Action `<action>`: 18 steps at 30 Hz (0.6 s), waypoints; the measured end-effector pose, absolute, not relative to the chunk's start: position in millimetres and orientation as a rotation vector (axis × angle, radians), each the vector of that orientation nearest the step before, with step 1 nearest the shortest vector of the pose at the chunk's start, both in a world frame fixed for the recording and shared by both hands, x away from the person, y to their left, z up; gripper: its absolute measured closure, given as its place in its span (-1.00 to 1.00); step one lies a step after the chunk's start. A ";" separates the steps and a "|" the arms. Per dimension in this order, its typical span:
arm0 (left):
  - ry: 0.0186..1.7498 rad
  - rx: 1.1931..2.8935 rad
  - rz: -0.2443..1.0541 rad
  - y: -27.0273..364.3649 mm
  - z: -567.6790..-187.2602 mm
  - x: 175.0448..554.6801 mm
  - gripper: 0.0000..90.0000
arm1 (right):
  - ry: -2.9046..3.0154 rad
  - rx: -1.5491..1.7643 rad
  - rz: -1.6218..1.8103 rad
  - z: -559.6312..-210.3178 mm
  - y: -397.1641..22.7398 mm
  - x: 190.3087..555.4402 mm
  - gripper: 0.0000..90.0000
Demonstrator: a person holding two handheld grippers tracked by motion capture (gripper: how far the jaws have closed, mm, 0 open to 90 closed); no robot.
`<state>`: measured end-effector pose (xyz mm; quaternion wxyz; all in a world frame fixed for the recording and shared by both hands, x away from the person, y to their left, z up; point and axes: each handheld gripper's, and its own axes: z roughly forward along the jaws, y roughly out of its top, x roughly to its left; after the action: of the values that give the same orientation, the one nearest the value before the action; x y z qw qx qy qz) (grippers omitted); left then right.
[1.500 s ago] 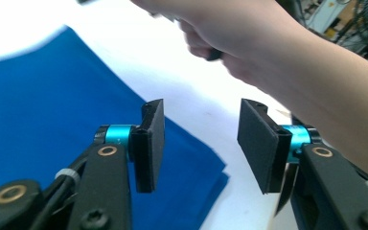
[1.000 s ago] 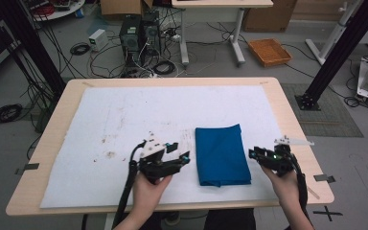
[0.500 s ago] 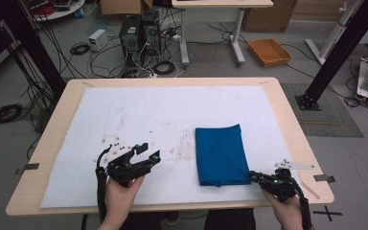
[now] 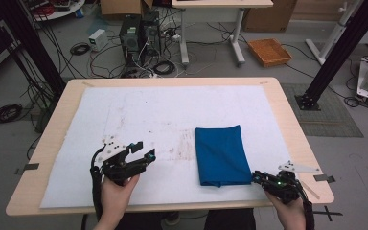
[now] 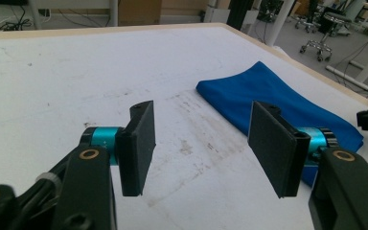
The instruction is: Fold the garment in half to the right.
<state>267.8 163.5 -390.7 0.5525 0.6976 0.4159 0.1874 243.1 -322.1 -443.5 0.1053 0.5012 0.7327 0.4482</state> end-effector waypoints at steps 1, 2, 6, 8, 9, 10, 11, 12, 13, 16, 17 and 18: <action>0.976 1.652 0.443 165.0 -390.1 269.5 -0.08 | 2.143 1.460 1.328 -439.9 -322.6 244.5 0.51; 0.971 1.655 0.444 166.7 -389.4 271.2 -0.10 | 2.129 1.439 1.331 -435.6 -323.2 246.5 0.48; 0.936 1.668 0.457 175.0 -384.7 280.3 -0.15 | 2.047 1.380 1.351 -417.3 -327.8 259.9 0.12; 0.924 1.677 0.469 178.5 -381.3 286.1 -0.19 | 2.011 1.362 1.367 -408.0 -330.1 269.7 0.07; 0.919 1.684 0.477 180.2 -379.4 289.5 -0.19 | 1.989 1.353 1.369 -403.3 -330.6 274.9 0.04; 0.917 1.689 0.487 181.7 -377.2 292.7 -0.19 | 1.975 1.346 1.379 -398.8 -331.1 281.0 0.01; 0.911 1.695 0.499 183.2 -374.9 295.8 -0.18 | 1.971 1.343 1.393 -394.3 -331.0 287.3 -0.01; 0.901 1.701 0.516 184.7 -372.8 298.6 -0.19 | 1.966 1.344 1.395 -389.9 -330.2 293.7 -0.03; 0.901 1.704 0.534 185.6 -370.9 301.1 -0.19 | 1.954 1.341 1.392 -385.6 -329.1 299.3 -0.05; 0.885 1.706 0.583 188.7 -369.3 305.3 -0.18 | 1.902 1.319 1.383 -374.2 -324.0 313.4 -0.06; 0.880 1.695 0.592 189.9 -370.4 305.4 -0.19 | 1.887 1.315 1.391 -371.8 -322.3 317.1 -0.06; 0.874 1.700 0.590 190.8 -371.5 306.0 -0.19 | 1.880 1.317 1.403 -370.0 -320.5 320.1 -0.07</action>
<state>306.0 190.8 -371.5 0.5402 0.7152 0.3676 0.2482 320.1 -320.5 -370.0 0.2240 0.4772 0.6810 0.5082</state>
